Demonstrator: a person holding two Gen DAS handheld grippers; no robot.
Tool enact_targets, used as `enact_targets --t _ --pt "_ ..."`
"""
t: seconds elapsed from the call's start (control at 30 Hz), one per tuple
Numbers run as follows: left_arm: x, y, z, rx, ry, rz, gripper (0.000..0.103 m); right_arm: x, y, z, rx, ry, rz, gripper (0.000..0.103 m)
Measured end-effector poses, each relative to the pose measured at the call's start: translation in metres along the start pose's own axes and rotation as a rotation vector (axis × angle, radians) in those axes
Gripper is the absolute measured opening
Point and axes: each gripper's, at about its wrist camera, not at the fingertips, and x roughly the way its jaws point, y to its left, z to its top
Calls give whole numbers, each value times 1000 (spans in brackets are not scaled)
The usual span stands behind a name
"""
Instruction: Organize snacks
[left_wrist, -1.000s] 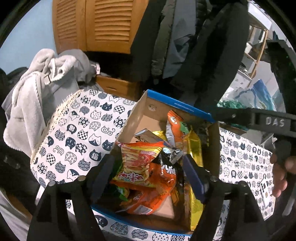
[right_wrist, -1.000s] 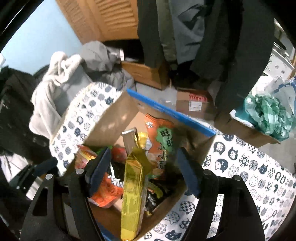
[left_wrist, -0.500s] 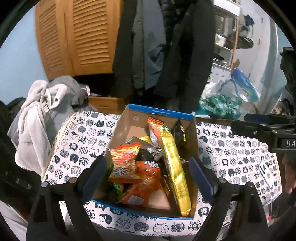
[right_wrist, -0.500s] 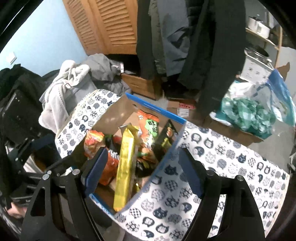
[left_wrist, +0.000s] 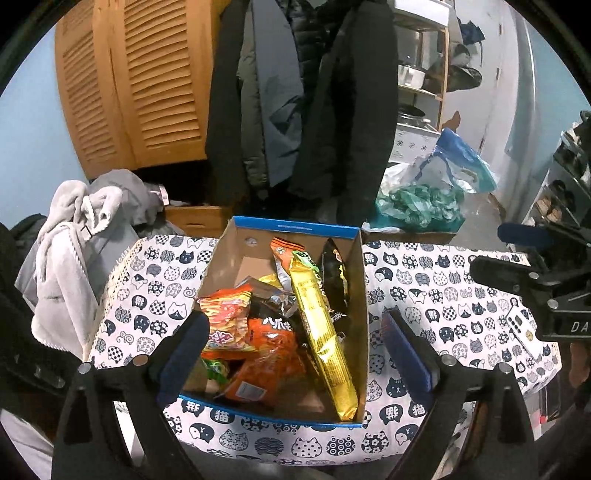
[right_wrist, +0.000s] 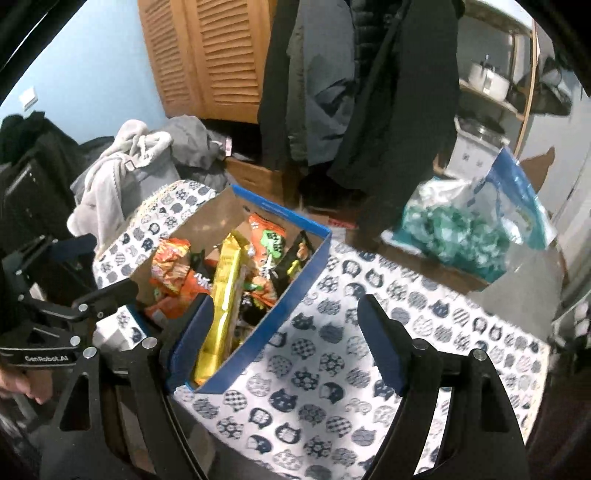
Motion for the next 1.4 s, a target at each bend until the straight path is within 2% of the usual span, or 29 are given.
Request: enact_targets --t 0.47,1.4 --pt "0 -20 -1 44 -7 -4 95 2 -14 -9 20 4 1 79" --pt "-5 -21 -3 49 -19 3 95 2 -15 -11 24 3 -1 79"
